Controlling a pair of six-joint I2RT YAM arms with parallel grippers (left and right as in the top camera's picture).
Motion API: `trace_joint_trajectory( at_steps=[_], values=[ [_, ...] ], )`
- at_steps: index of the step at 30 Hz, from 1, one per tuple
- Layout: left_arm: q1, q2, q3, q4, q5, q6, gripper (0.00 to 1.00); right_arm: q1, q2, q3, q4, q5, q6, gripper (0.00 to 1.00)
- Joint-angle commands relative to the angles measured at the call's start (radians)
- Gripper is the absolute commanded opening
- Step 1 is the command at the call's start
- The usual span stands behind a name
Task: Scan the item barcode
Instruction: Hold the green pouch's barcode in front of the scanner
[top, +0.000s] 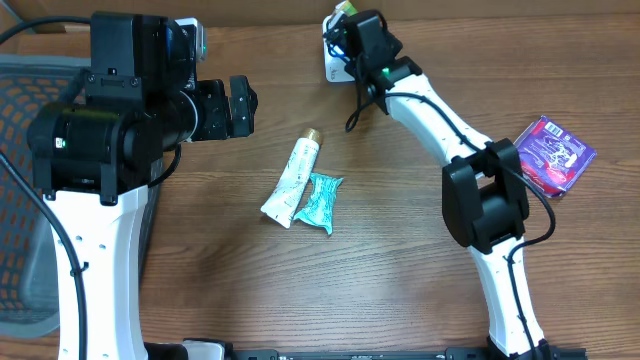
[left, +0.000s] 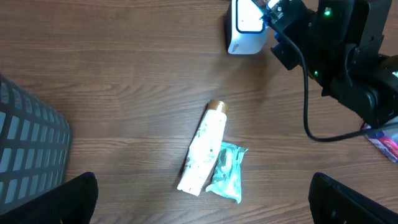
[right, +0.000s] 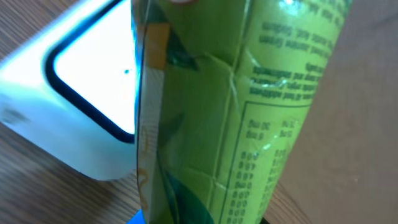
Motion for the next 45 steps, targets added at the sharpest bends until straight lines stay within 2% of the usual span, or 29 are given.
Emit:
trace_joint_trajectory(
  at_steps=[1, 5, 22, 31, 45],
  values=[
    [-0.001, 0.006, 0.009, 0.001, -0.003, 0.019, 1.0, -0.007, 0.012, 0.014, 0.032, 0.007, 0.003, 0.04],
    [-0.001, 0.006, 0.009, 0.001, -0.003, 0.019, 1.0, -0.007, 0.023, 0.014, 0.043, 0.006, -0.006, 0.04],
    [-0.001, 0.006, 0.009, 0.001, -0.003, 0.019, 1.0, 0.004, 0.036, 0.014, 0.063, 0.071, -0.275, 0.04],
    [-0.001, 0.006, 0.009, 0.001, -0.003, 0.019, 1.0, 0.054, 0.036, 0.014, 0.117, 0.131, -0.337, 0.04],
    [-0.001, 0.006, 0.009, 0.001, -0.003, 0.019, 0.99, 0.061, 0.036, 0.014, 0.127, 0.126, -0.324, 0.04]
  ],
)
